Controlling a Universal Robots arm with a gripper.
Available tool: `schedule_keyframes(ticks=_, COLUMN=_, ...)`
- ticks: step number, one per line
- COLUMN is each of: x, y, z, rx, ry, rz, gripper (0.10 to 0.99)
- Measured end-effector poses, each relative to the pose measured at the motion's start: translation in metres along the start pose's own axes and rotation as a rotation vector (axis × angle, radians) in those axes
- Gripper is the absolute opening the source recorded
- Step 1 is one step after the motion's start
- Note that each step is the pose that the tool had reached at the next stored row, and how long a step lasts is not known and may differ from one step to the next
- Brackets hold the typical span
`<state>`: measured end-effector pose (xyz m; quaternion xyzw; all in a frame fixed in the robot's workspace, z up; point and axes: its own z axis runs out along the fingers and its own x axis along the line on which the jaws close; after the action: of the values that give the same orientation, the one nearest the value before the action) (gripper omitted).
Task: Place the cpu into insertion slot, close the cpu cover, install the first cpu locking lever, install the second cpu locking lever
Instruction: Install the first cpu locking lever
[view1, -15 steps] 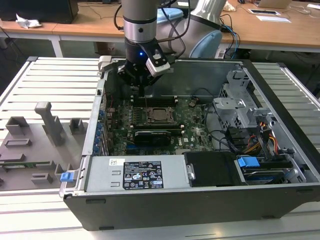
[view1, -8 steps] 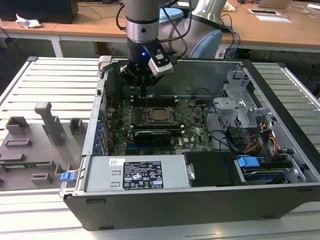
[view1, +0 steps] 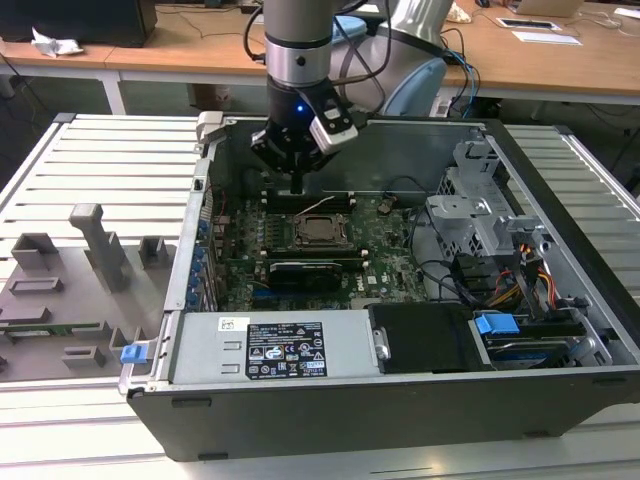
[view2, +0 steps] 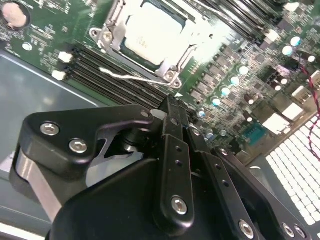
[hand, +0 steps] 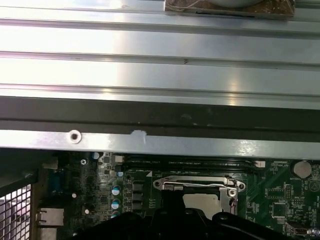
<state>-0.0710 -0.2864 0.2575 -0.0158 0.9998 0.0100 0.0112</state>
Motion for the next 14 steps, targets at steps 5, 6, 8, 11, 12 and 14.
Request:
schedule_keyframes(ticks=5, x=-0.0084, y=-0.0004, z=0.0008, rx=-0.002, ry=-0.0001, rz=0.000, gripper=0.106)
schedule_keyframes(ticks=6, x=-0.0085, y=-0.0003, z=0.0009, rx=-0.011, ry=-0.0003, rz=0.000, gripper=0.106)
schedule_keyframes(ticks=8, x=-0.0085, y=-0.0004, z=0.0011, rx=-0.028, ry=-0.0009, rz=-0.001, gripper=0.106)
schedule_keyframes(ticks=11, x=-0.0085, y=-0.0003, z=0.0015, rx=-0.030, ry=-0.0007, rz=-0.010, gripper=0.106)
schedule_keyframes(ticks=12, x=-0.0088, y=-0.0003, z=0.0019, rx=-0.030, ry=-0.0003, rz=-0.024, gripper=0.106)
schedule_keyframes(ticks=14, x=-0.0100, y=-0.0003, z=0.0031, rx=-0.030, ry=0.0003, rz=-0.042, gripper=0.106)
